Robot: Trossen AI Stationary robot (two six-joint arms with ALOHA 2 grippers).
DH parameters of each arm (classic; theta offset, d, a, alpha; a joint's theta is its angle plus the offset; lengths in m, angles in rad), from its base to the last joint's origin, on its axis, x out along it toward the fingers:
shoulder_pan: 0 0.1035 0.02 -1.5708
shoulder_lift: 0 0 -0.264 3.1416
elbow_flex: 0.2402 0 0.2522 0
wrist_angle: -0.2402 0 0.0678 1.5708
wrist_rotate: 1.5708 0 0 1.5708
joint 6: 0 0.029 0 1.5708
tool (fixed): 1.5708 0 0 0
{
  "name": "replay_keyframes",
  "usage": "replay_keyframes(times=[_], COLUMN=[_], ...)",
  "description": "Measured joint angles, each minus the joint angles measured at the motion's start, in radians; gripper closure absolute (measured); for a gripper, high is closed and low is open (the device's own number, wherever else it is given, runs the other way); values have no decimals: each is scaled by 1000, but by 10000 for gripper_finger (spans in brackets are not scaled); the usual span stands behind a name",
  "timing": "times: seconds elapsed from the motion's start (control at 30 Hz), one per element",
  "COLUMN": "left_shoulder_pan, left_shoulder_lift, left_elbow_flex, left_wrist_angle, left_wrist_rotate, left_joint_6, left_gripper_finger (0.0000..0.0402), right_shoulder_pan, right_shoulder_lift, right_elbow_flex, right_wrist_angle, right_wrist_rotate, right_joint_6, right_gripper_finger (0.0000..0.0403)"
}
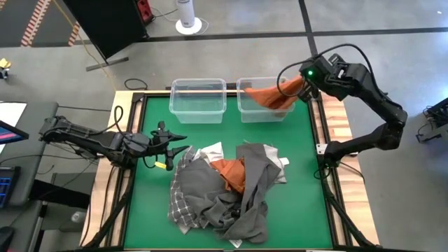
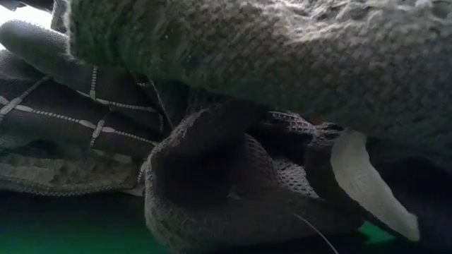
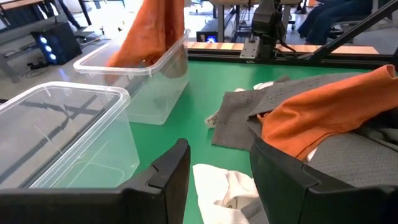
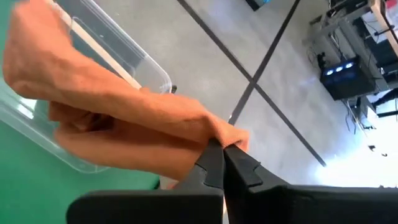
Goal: Sort towels by color in basket
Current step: Put the orange microfiber towel into the right transparent bin
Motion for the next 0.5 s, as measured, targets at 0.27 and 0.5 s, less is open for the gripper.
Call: replay_keyframes(times=[0.27,0.5], left_shoulder_pan=[0,0], left_shoulder_lift=[0,0], left_elbow_flex=[0,0], left_wrist_angle=[6,4], left_wrist_rotate=[0,-1], left_joint_6=[6,7], left_gripper_finger=[242,242], right_shoulder_pan=[25,55], right_shoulder_lift=[25,100], right_elbow_flex=[0,0], right_wrist_angle=[204,343], right_wrist_rotate=[-133,-240], right_joint_6=[-69,-114], right_gripper_finger=[386,386])
